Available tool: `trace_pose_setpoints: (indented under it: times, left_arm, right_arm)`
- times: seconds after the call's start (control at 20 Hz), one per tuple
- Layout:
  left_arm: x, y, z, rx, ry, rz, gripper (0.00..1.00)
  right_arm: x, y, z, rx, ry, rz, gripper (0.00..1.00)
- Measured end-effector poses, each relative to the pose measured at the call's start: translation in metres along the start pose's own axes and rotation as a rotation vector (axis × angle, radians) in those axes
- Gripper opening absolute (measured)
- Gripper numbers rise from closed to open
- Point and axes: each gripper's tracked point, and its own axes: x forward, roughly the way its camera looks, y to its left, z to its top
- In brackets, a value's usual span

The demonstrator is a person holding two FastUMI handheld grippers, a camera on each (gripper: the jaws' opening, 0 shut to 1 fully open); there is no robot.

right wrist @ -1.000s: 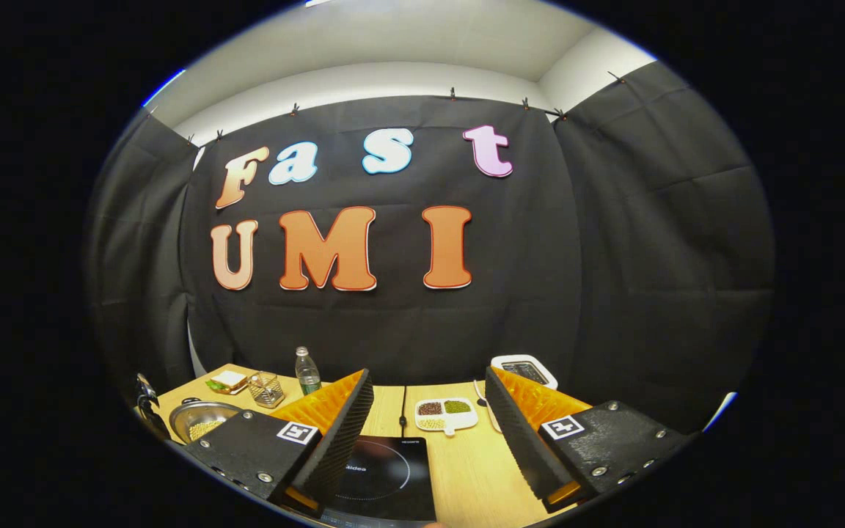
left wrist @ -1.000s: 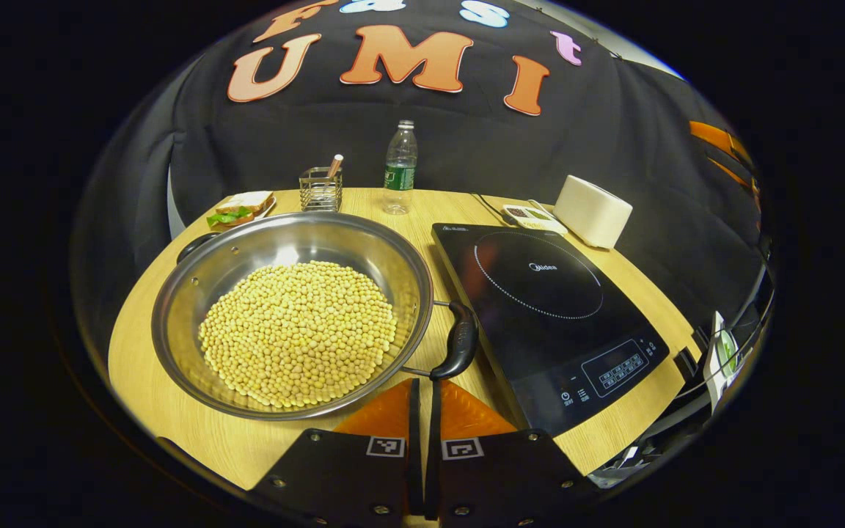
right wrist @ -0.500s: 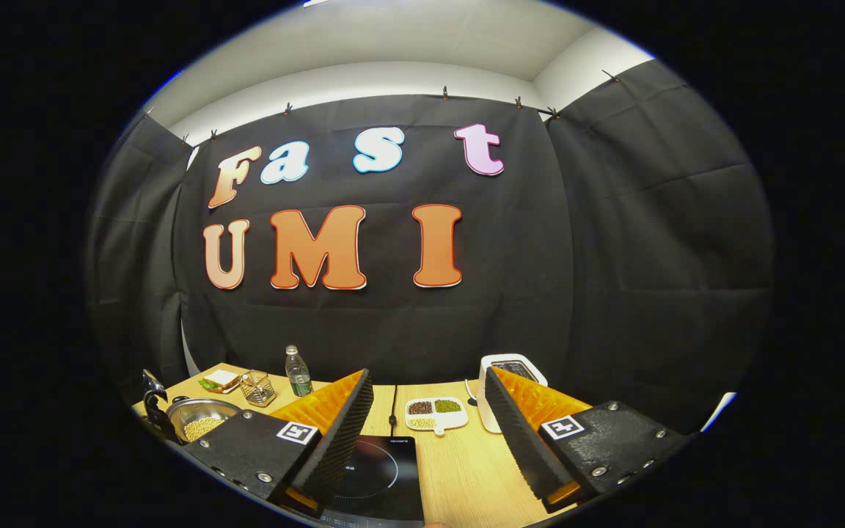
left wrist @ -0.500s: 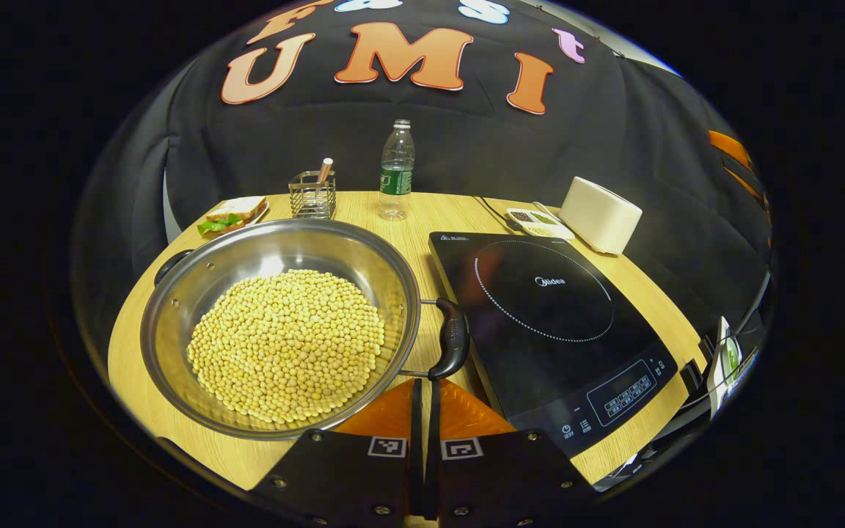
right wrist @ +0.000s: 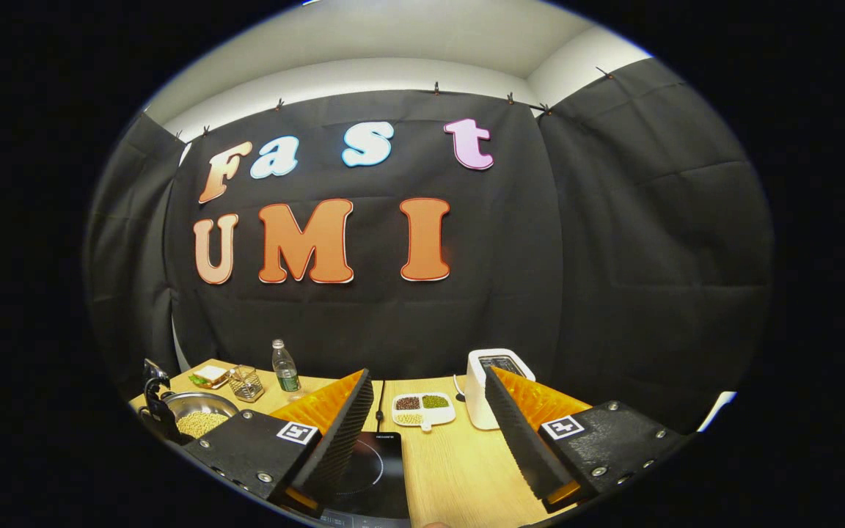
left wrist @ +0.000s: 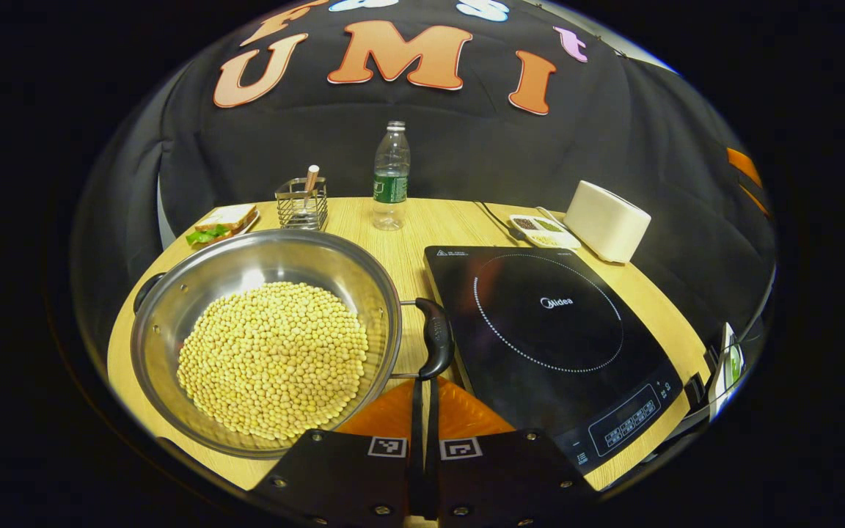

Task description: First push the handle of the pot to place it horizontally, then grasp the pot with both hands and set it on the induction cooktop.

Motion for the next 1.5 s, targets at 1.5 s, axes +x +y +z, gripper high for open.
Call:
trace_pose_setpoints:
  times: [1.5]
  left_arm:
    - [-0.125,0.155,0.083,0.011,-0.355,0.119,0.02]
  right_arm:
    - [-0.002,0.197,-0.032,-0.027,0.070,0.167,0.95]
